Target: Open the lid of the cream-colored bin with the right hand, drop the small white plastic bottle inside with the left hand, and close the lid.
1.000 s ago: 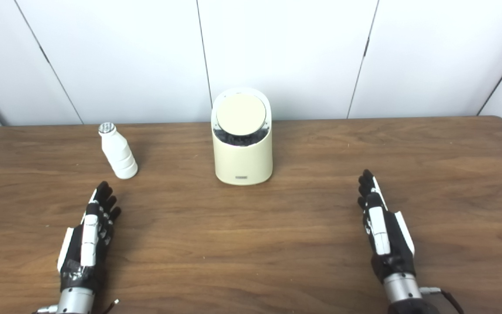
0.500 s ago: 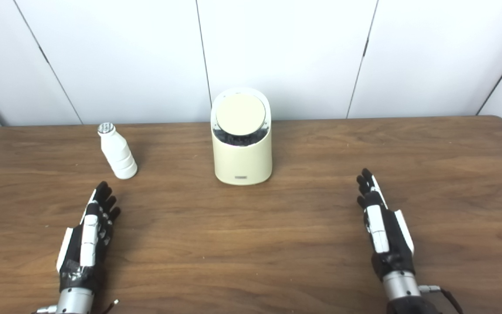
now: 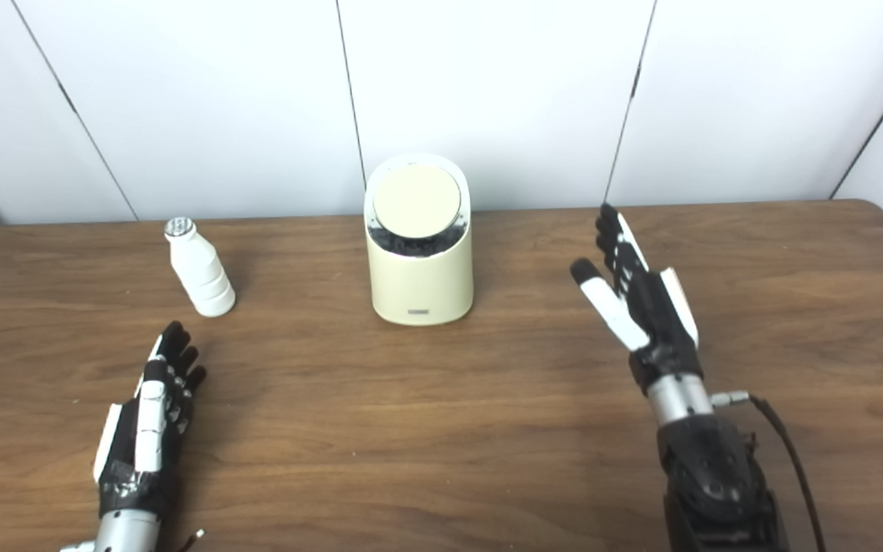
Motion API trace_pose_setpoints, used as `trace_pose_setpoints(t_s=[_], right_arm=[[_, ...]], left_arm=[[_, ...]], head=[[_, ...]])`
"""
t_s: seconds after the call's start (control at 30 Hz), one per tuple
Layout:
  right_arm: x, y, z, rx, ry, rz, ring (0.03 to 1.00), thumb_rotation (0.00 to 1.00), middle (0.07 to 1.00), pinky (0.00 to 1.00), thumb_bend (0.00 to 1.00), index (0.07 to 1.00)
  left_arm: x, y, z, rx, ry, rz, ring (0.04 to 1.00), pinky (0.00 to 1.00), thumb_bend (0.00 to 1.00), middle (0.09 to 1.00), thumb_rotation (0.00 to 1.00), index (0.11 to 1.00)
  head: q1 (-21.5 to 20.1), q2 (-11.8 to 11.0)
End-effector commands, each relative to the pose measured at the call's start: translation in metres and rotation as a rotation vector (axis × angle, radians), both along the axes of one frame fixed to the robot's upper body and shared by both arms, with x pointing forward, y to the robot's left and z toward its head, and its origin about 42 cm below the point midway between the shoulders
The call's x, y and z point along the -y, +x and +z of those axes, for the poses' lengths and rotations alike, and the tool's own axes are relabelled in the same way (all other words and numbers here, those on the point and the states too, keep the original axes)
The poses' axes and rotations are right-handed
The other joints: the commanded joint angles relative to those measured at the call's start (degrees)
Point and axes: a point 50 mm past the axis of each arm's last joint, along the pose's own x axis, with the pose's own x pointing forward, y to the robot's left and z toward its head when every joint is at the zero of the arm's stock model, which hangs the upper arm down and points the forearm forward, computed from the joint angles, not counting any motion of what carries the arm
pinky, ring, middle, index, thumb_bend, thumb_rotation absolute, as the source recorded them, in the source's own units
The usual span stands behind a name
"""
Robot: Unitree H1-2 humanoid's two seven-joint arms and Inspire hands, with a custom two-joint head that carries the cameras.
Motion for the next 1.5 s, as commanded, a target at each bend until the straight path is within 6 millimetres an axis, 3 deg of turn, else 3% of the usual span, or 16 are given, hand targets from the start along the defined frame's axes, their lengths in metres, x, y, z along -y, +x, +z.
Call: trace_pose_setpoints(t_s=[0.0,0.23,0.37,0.57,0.9,1.47], right_arm=[[-0.010,0.013,0.033,0.104,-0.068,0.016,0.961,0.72,0.962,0.92,0.77,0.954],[-0.041,0.044,0.073,0.157,-0.228,0.022,0.937,0.61,0.947,0.89,0.84,0.945],[-0.055,0.064,0.087,0.193,-0.314,0.049,0.951,0.51,0.958,0.89,0.87,0.955],[-0.077,0.088,0.101,0.191,-0.412,0.070,0.956,0.47,0.961,0.89,0.88,0.948],[-0.097,0.130,0.111,0.203,-0.540,0.070,0.915,0.49,0.934,0.83,0.93,0.933],[-0.098,0.146,0.109,0.173,-0.600,0.074,0.949,0.42,0.951,0.96,0.87,0.950]], left_arm=[[0.000,0.002,-0.002,0.011,0.023,-0.003,0.996,1.00,0.61,1.000,0.93,1.000],[0.003,0.002,-0.003,0.015,0.018,-0.015,1.000,1.00,0.60,1.000,0.94,1.000],[0.005,0.001,-0.003,0.016,0.014,-0.021,1.000,1.00,0.60,1.000,0.94,1.000],[0.008,0.000,-0.002,0.019,0.013,-0.022,1.000,1.00,0.58,1.000,0.94,1.000],[0.012,-0.002,-0.003,0.018,0.009,-0.017,1.000,1.00,0.58,1.000,0.94,1.000],[0.020,-0.002,-0.002,0.017,-0.020,-0.016,0.995,1.00,0.58,1.000,0.93,1.000]], head=[[-0.2,0.0],[-0.1,-0.1],[0.0,-0.2],[0.5,-0.1],[0.8,0.1],[1.3,0.3]])
